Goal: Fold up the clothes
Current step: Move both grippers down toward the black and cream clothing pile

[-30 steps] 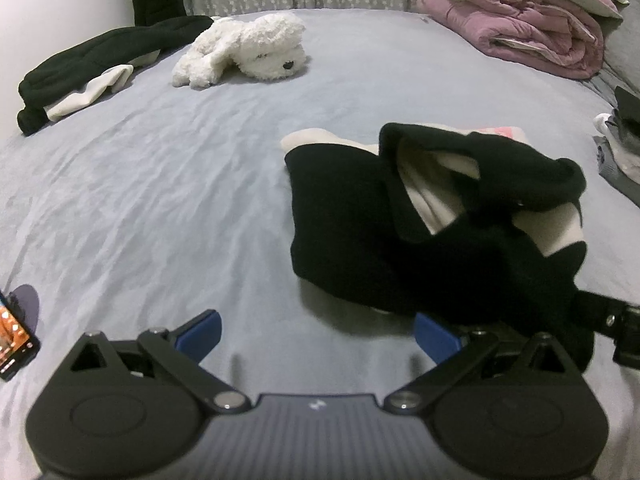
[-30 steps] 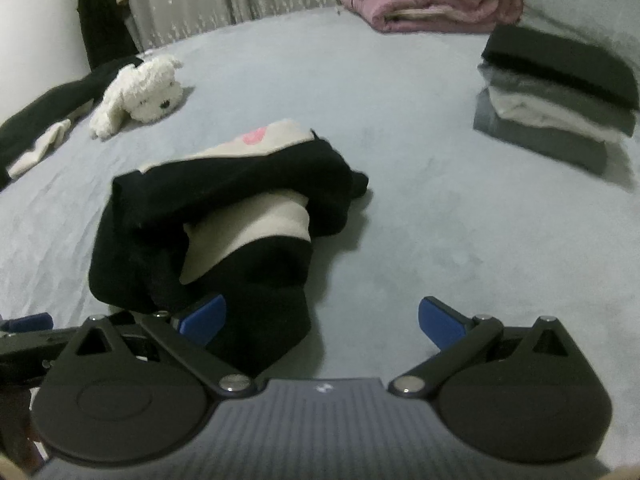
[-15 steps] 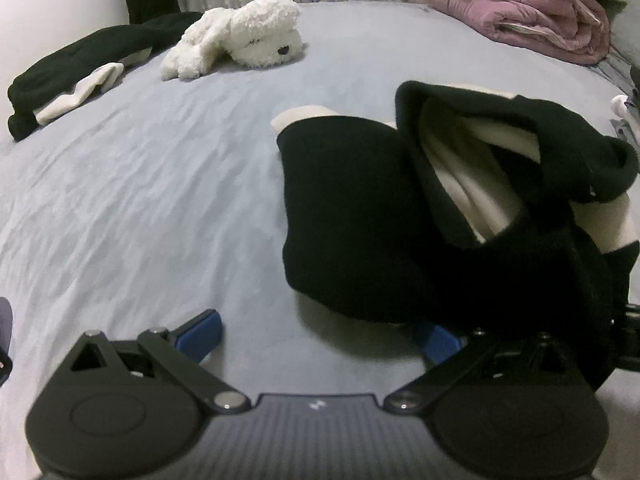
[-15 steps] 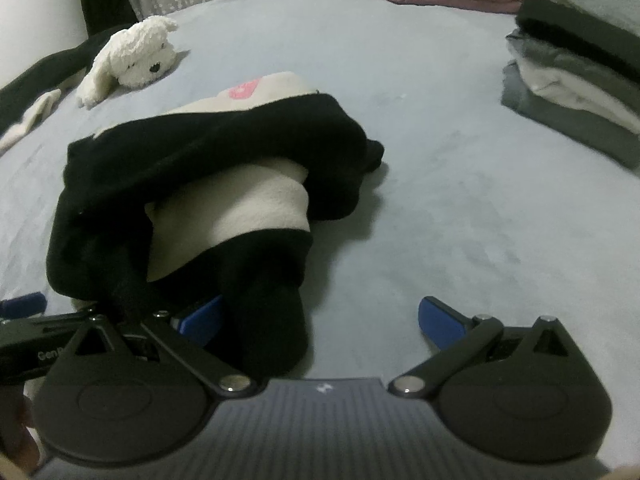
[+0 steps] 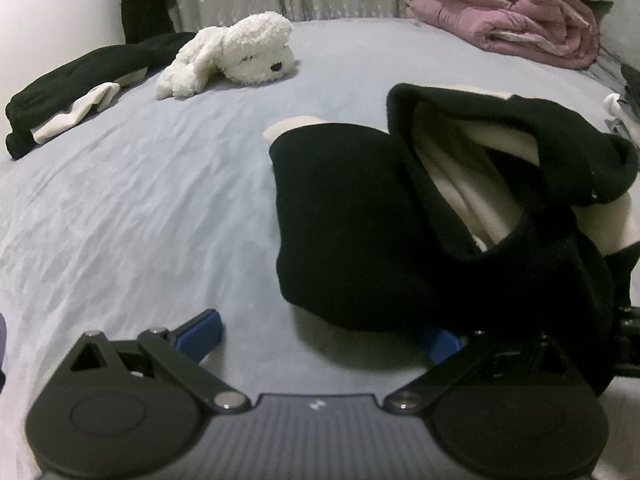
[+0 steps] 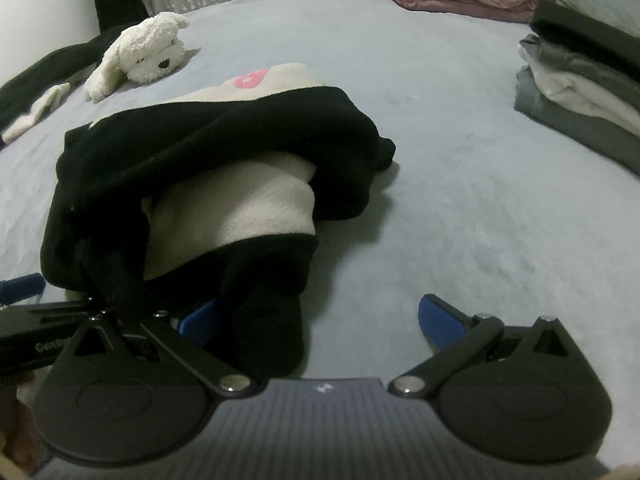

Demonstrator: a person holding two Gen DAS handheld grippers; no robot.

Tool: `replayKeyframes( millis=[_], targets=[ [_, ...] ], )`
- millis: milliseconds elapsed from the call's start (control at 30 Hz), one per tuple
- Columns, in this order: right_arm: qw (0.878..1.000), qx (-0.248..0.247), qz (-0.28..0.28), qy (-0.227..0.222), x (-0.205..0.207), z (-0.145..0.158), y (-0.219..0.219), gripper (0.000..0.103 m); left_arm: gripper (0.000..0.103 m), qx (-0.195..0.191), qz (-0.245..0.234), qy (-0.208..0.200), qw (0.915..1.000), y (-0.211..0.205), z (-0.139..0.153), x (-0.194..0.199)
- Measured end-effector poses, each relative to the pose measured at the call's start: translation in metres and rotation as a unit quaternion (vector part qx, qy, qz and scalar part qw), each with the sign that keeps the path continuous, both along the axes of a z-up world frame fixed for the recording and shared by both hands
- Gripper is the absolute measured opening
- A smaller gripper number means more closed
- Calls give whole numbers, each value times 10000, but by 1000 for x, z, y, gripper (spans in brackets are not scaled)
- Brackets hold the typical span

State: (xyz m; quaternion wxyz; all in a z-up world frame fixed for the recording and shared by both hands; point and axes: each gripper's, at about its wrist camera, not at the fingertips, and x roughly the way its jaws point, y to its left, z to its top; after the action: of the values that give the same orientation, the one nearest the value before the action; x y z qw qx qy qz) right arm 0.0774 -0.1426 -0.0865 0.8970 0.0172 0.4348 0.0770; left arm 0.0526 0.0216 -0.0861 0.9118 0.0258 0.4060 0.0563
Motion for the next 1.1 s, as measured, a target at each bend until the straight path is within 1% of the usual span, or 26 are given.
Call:
replayKeyframes(
  millis=[200,333,500,667,767,867,1000,1100],
  targets=[
    [9999,121,54,29,-1,4,-5,103,103,-36,-20,6,10000,1,3,0],
    [9997,229,62,27,-5,11,-8,103,103,-155,-79,209,9996,6,10,0],
    [9983,479,-11,-324,-13,26,-14,102,102,-406,-221,10,9989,12,25,-12],
    [9953,500,2,-829,-20,43,-14,102,102,-777,-287,-218,9963,16,36,-22],
    [9931,372,93,-1109,-20,48,-11,101,102,-898,-303,-317,9950,17,41,-23],
    [9891,91,227,-1449,-17,51,-4,100,102,-929,-323,-334,9946,16,42,-24],
    [9800,-263,530,-1898,-13,52,7,96,102,-961,-313,-259,9945,16,40,-22],
    [9733,-567,752,-2093,-11,50,14,94,102,-1002,-319,-252,9941,17,41,-23]
  ],
)
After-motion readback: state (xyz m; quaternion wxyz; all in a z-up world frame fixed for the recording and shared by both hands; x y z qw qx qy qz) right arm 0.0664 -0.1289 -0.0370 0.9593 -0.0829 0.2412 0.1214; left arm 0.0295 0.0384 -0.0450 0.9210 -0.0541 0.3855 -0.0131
